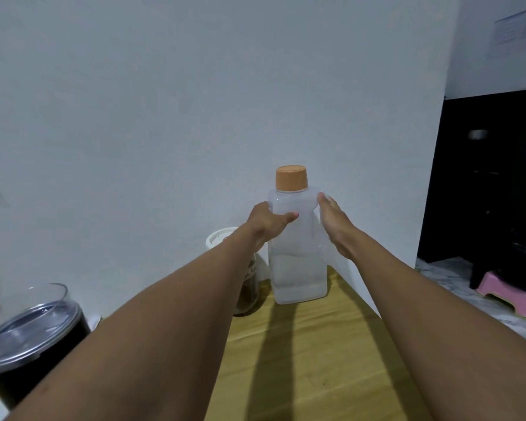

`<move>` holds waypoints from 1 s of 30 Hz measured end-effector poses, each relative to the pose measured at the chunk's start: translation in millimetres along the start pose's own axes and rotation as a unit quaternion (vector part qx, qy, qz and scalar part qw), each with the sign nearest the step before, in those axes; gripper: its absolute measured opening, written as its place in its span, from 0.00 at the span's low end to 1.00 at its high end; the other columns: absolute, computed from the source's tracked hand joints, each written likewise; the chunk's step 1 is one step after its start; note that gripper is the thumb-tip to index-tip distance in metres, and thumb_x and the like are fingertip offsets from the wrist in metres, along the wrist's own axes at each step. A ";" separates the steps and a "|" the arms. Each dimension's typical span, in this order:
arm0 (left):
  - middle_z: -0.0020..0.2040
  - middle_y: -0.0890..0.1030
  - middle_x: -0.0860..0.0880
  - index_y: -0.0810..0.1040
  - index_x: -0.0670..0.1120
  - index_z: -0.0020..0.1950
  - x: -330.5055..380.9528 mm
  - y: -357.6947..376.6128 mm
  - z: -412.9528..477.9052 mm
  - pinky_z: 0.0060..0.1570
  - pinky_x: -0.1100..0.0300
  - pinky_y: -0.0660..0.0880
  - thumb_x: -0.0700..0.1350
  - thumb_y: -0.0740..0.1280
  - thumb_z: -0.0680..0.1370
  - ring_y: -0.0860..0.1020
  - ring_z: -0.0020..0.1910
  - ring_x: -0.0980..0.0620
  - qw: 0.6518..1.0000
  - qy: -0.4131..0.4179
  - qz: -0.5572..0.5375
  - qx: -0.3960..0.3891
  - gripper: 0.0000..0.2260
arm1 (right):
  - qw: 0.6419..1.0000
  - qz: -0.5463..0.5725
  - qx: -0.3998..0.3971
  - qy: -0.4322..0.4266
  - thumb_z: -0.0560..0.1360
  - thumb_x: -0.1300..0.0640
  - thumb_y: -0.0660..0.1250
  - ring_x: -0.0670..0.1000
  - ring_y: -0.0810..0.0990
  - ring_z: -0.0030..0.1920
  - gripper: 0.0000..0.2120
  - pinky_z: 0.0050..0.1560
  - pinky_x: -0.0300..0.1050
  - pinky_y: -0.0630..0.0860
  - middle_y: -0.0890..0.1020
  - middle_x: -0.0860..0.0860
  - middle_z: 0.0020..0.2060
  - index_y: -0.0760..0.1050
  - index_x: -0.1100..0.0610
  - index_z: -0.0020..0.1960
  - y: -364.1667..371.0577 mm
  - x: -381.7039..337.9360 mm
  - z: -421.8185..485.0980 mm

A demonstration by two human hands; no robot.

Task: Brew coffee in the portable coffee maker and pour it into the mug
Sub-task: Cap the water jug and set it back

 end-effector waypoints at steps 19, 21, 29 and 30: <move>0.73 0.72 0.44 0.63 0.48 0.78 59.0 -130.5 -164.6 0.58 0.59 0.68 0.56 0.69 0.79 0.73 0.68 0.47 0.971 0.106 0.207 0.053 0.32 | 0.981 -0.091 0.082 -0.153 0.83 0.42 0.55 0.56 0.70 0.70 0.24 0.60 0.47 0.66 0.67 0.52 0.74 0.62 0.50 0.76 64.9 -99.4 -150.7; 0.72 0.73 0.44 0.65 0.48 0.78 57.7 -158.1 -189.4 0.57 0.60 0.69 0.57 0.70 0.78 0.74 0.68 0.47 0.962 0.112 0.243 0.062 0.31 | 0.981 -0.089 0.047 -0.163 0.82 0.42 0.56 0.52 0.73 0.67 0.24 0.60 0.46 0.65 0.68 0.52 0.74 0.64 0.50 0.75 86.6 -106.7 -172.9; 0.79 0.63 0.44 0.59 0.48 0.80 6.7 -248.4 -268.5 0.72 0.47 0.65 0.63 0.70 0.75 0.64 0.76 0.44 0.931 0.035 0.345 0.115 0.40 | 0.981 -0.117 -0.042 -0.150 0.81 0.43 0.58 0.54 0.71 0.69 0.22 0.62 0.47 0.67 0.72 0.52 0.71 0.69 0.51 0.72 163.6 -83.7 -247.0; 0.79 0.62 0.44 0.58 0.48 0.80 -2.1 -254.3 -274.7 0.72 0.47 0.65 0.64 0.70 0.75 0.63 0.77 0.43 0.935 0.028 0.331 0.125 0.41 | 0.980 -0.124 -0.053 -0.144 0.81 0.43 0.58 0.54 0.71 0.69 0.22 0.64 0.49 0.67 0.72 0.53 0.71 0.69 0.51 0.72 170.9 -77.0 -252.6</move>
Point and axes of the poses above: each hand's wrist, its own z-axis towards the middle knuckle, its own y-axis out of the palm, x = y × z, the point moved 9 cm from there along z, towards the middle knuckle
